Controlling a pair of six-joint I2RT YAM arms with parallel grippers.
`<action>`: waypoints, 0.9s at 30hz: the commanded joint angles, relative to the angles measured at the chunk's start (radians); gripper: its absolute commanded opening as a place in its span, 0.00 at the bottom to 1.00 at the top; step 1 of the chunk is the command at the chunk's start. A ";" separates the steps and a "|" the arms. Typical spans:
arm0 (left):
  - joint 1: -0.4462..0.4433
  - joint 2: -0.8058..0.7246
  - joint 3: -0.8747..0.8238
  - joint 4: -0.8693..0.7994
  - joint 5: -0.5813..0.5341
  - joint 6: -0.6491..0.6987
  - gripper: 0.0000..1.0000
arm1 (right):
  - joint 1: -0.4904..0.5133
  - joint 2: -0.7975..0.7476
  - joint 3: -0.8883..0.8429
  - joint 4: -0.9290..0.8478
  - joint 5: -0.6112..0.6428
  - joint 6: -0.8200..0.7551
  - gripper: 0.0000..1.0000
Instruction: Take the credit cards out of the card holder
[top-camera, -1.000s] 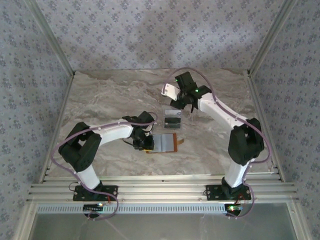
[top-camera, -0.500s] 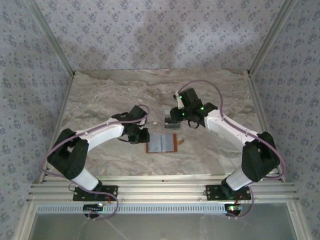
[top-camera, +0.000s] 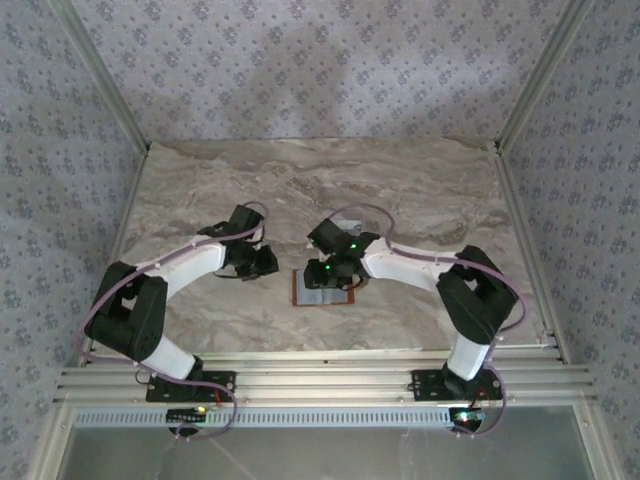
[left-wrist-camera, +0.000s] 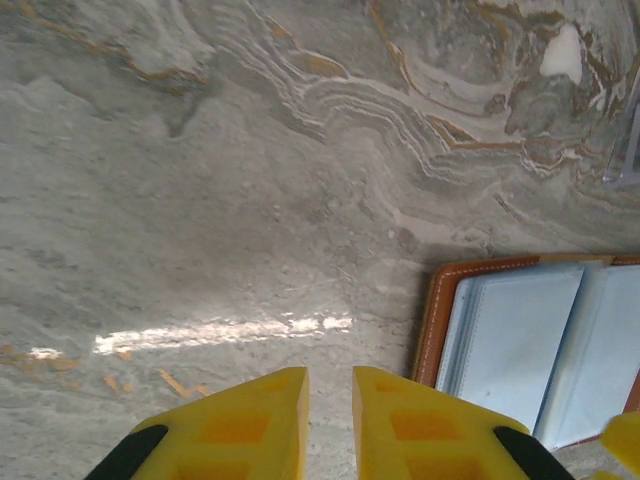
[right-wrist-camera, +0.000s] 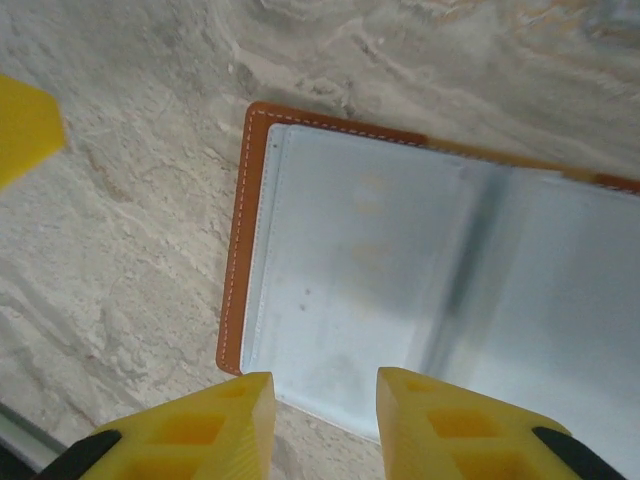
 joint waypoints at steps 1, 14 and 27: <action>0.016 -0.030 -0.015 0.015 0.039 0.015 0.20 | 0.043 0.062 0.121 -0.103 0.098 0.026 0.35; 0.021 -0.014 -0.020 0.041 0.100 0.014 0.21 | 0.058 0.195 0.192 -0.052 0.015 0.031 0.36; 0.015 -0.010 -0.029 0.055 0.110 -0.003 0.21 | 0.049 0.148 0.103 -0.041 0.059 0.057 0.35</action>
